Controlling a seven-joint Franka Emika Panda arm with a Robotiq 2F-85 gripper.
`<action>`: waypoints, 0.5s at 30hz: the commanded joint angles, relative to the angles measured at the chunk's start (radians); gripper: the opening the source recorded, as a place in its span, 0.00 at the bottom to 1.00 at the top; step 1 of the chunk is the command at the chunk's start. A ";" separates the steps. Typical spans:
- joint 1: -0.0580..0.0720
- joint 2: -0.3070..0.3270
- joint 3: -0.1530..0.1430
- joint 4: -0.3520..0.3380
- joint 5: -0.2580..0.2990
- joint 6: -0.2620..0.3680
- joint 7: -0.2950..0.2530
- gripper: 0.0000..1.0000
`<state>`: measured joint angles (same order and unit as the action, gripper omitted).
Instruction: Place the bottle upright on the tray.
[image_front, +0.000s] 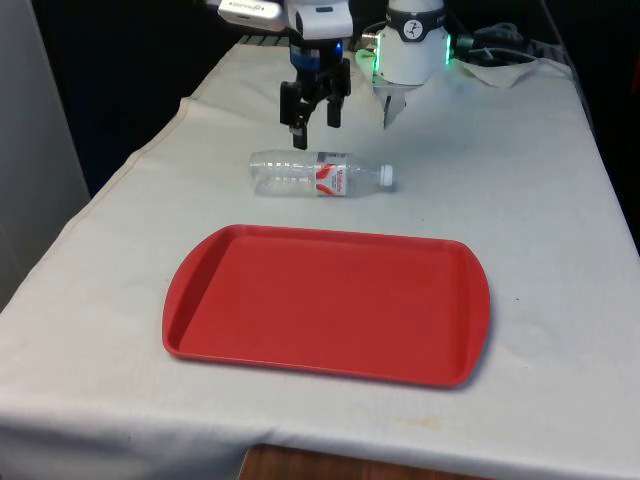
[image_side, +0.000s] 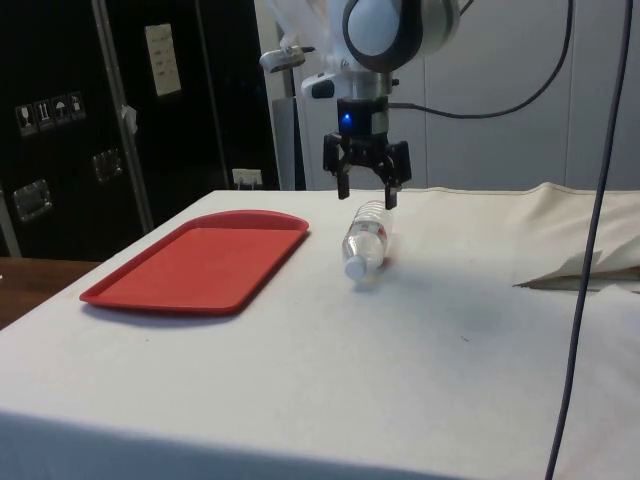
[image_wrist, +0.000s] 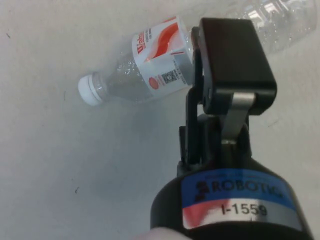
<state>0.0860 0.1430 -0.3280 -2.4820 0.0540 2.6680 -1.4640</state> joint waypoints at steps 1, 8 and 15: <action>0.000 0.000 0.000 0.000 0.000 0.000 -0.007 1.00; -0.001 0.001 0.004 -0.002 0.003 0.002 -0.072 1.00; -0.001 0.000 0.004 -0.003 0.002 0.001 -0.120 1.00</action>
<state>0.0860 0.1430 -0.3270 -2.4850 0.0540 2.6670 -1.5770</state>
